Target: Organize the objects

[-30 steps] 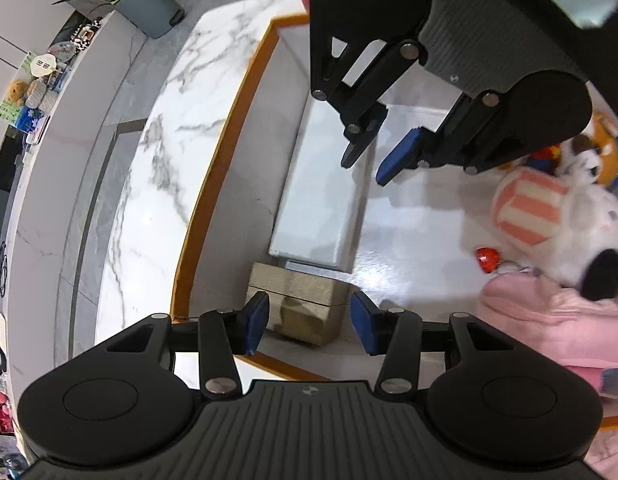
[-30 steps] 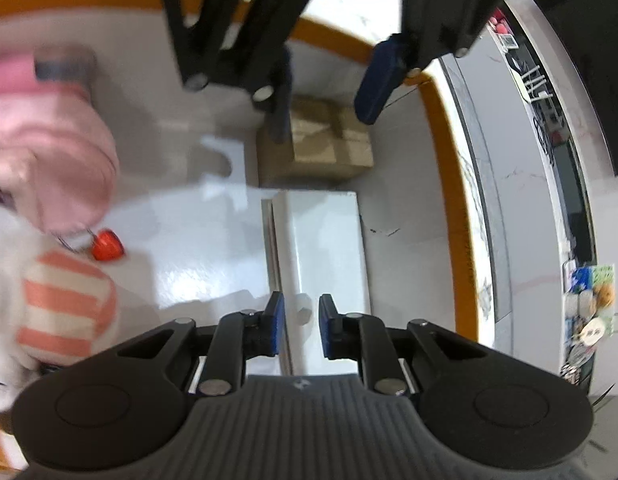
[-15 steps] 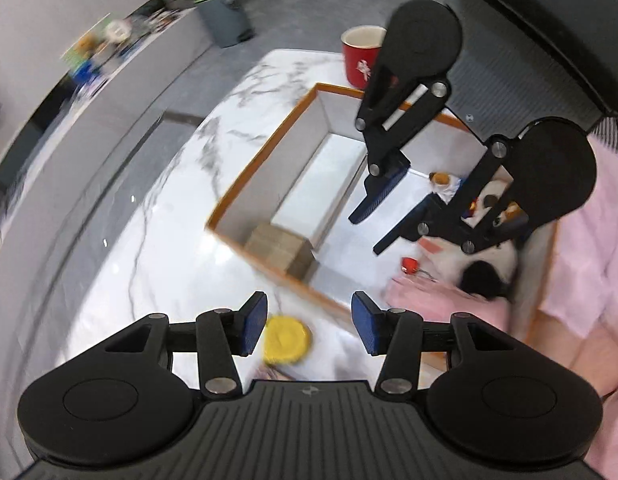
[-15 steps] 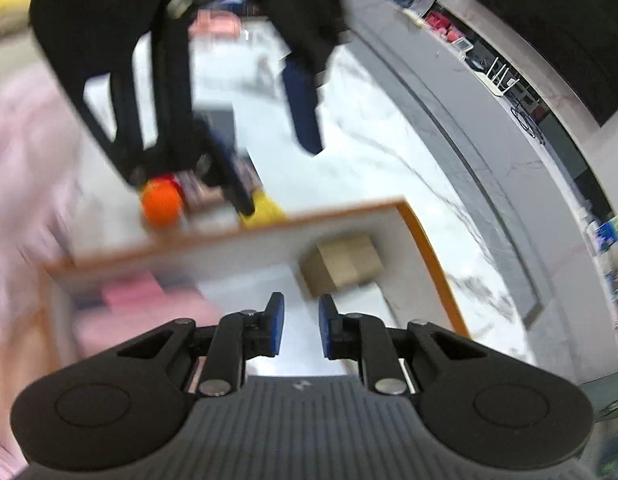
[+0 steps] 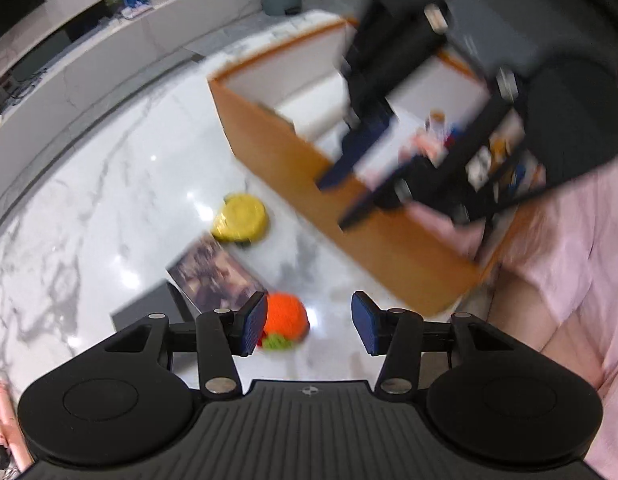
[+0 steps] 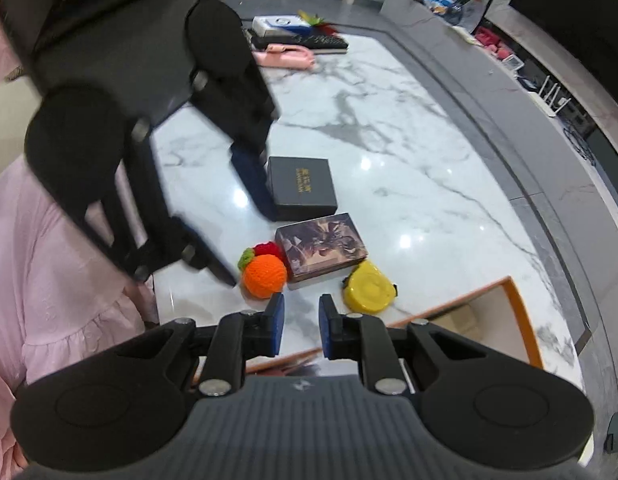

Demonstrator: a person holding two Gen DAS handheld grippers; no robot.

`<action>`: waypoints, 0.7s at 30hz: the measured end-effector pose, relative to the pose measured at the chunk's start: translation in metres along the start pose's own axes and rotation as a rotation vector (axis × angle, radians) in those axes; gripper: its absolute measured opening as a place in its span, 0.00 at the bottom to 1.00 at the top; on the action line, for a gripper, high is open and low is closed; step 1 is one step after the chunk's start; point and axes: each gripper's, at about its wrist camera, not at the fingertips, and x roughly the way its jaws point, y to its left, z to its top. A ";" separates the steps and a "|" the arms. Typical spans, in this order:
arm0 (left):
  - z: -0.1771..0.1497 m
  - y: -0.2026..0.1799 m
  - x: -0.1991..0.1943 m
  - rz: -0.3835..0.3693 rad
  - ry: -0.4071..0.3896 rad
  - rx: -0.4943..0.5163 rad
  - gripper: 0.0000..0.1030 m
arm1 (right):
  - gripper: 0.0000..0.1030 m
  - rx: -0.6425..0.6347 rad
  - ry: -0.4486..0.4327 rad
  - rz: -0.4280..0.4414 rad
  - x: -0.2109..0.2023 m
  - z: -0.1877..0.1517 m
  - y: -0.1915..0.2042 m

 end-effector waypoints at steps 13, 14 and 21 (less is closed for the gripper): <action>-0.018 0.010 0.052 0.008 0.014 0.049 0.55 | 0.26 -0.091 0.162 0.043 0.046 0.020 -0.022; -0.019 0.010 0.053 0.010 0.011 0.053 0.55 | 0.29 -0.102 0.176 0.044 0.052 0.021 -0.026; -0.020 0.011 0.060 0.041 0.038 0.067 0.51 | 0.44 -0.241 0.247 0.051 0.081 0.030 -0.038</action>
